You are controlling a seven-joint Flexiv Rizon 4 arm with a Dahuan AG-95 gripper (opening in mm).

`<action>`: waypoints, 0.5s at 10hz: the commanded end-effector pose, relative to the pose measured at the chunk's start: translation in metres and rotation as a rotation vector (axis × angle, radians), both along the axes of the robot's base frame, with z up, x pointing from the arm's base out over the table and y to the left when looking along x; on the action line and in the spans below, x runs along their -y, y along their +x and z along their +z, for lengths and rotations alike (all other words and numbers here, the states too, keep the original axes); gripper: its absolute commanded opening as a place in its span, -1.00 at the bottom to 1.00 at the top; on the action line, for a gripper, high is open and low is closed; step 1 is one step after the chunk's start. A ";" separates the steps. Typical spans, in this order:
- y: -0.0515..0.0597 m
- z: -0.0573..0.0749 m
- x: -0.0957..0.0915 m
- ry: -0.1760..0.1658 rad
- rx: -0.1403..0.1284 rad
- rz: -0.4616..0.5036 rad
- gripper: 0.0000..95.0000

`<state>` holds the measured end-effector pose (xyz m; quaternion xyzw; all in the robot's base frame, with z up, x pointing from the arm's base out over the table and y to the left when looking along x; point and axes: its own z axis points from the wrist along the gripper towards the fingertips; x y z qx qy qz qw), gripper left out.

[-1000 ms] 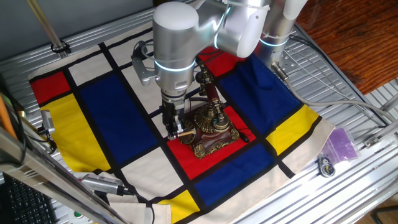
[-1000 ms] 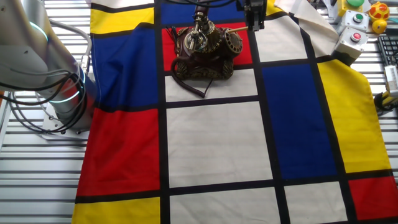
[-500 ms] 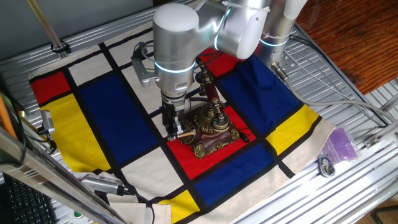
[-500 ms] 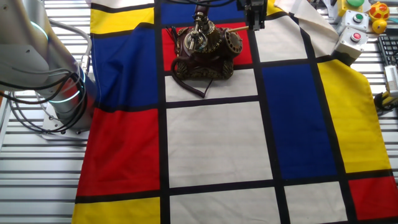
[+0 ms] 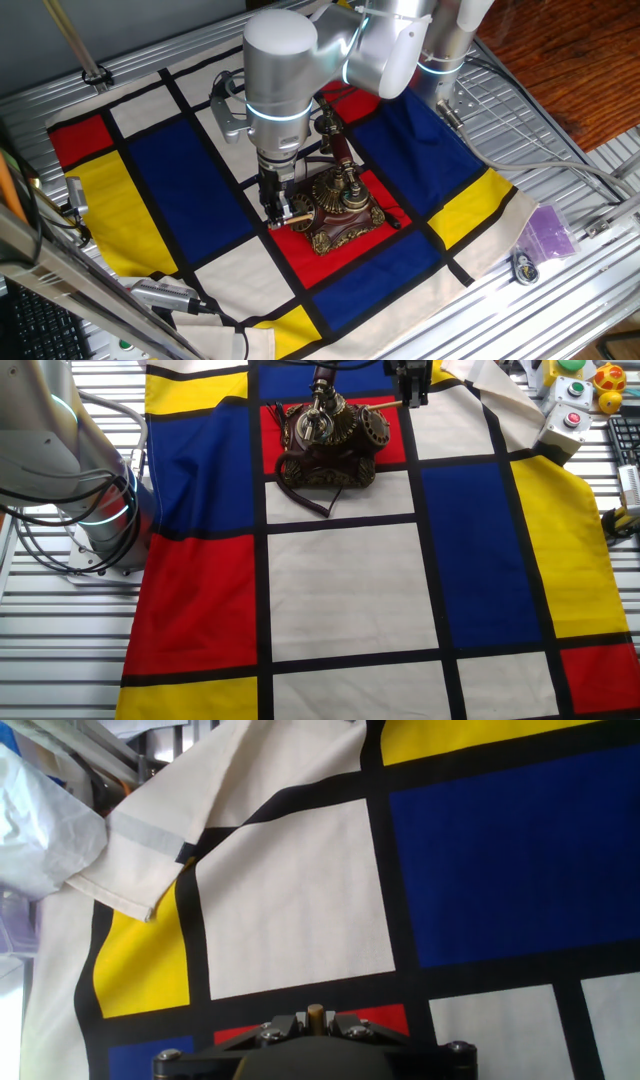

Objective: Dial a number on an old rotary phone

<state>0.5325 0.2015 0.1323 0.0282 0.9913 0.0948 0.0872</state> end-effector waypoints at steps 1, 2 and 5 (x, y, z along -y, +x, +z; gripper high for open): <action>0.001 -0.001 0.000 0.003 0.001 -0.001 -1.00; 0.002 -0.001 -0.001 0.003 0.001 -0.001 -1.00; 0.002 -0.001 -0.001 0.002 0.000 0.000 -1.00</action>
